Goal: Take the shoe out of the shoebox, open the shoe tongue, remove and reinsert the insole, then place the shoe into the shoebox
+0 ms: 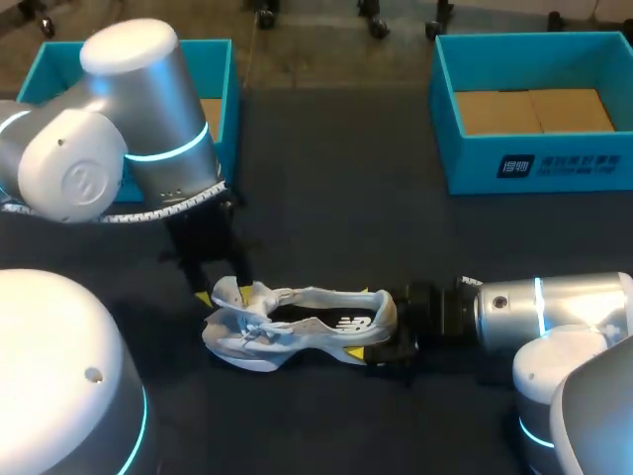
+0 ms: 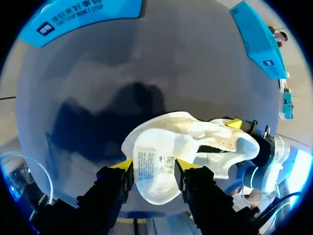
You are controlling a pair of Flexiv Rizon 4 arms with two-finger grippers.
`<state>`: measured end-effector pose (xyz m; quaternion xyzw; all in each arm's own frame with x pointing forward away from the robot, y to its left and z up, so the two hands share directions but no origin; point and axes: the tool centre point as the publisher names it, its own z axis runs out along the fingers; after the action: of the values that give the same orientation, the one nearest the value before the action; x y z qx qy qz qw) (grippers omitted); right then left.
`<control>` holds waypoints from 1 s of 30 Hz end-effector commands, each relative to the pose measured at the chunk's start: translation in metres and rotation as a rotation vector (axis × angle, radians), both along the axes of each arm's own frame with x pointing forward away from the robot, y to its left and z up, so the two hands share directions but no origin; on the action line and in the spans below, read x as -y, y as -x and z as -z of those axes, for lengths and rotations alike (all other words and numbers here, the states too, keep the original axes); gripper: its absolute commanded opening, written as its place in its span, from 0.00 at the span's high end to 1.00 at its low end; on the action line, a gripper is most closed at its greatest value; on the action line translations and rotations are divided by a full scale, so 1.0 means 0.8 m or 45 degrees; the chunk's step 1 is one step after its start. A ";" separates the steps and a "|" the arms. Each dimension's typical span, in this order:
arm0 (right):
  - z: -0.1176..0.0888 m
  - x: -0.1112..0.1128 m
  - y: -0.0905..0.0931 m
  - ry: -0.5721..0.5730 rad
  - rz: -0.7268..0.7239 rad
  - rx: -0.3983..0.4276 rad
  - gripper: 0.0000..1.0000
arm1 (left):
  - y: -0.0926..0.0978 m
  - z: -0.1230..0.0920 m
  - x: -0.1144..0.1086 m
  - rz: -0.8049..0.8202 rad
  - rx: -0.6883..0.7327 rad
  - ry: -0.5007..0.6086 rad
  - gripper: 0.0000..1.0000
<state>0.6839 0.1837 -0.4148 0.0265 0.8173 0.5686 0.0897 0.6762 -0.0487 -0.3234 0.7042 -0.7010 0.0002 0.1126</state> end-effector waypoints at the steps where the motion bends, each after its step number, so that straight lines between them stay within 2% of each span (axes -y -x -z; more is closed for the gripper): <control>1: 0.003 -0.003 -0.001 0.002 0.002 0.002 1.00 | 0.004 -0.026 0.002 0.031 0.040 -0.002 0.44; 3: 0.003 -0.003 -0.001 0.002 0.002 0.002 1.00 | 0.001 -0.038 0.006 0.042 0.068 0.016 0.36; 13: 0.003 -0.003 -0.001 0.002 0.002 0.002 1.00 | -0.015 -0.095 0.034 0.206 0.114 0.043 0.34; 14: 0.003 -0.003 -0.001 0.002 0.002 0.002 1.00 | -0.013 -0.100 0.039 0.251 0.116 0.041 0.38; 18: 0.003 -0.003 -0.001 0.002 0.002 0.002 1.00 | -0.002 -0.116 0.056 0.445 0.144 0.026 0.64; 19: 0.003 -0.003 -0.001 0.002 0.002 0.002 1.00 | 0.000 -0.119 0.061 0.495 0.162 0.020 0.80; 20: 0.003 -0.003 -0.001 0.002 0.002 0.002 1.00 | 0.002 -0.122 0.065 0.547 0.169 0.016 1.00; 27: 0.003 -0.003 -0.001 0.002 0.002 0.002 1.00 | 0.024 -0.134 0.072 1.036 0.249 -0.007 1.00; 30: 0.003 -0.003 -0.001 0.002 0.002 0.002 1.00 | 0.027 -0.140 0.076 1.184 0.220 -0.006 1.00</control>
<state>0.6839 0.1838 -0.4148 0.0265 0.8173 0.5686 0.0897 0.6547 -0.1061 -0.2178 0.4306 -0.9007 0.0276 0.0501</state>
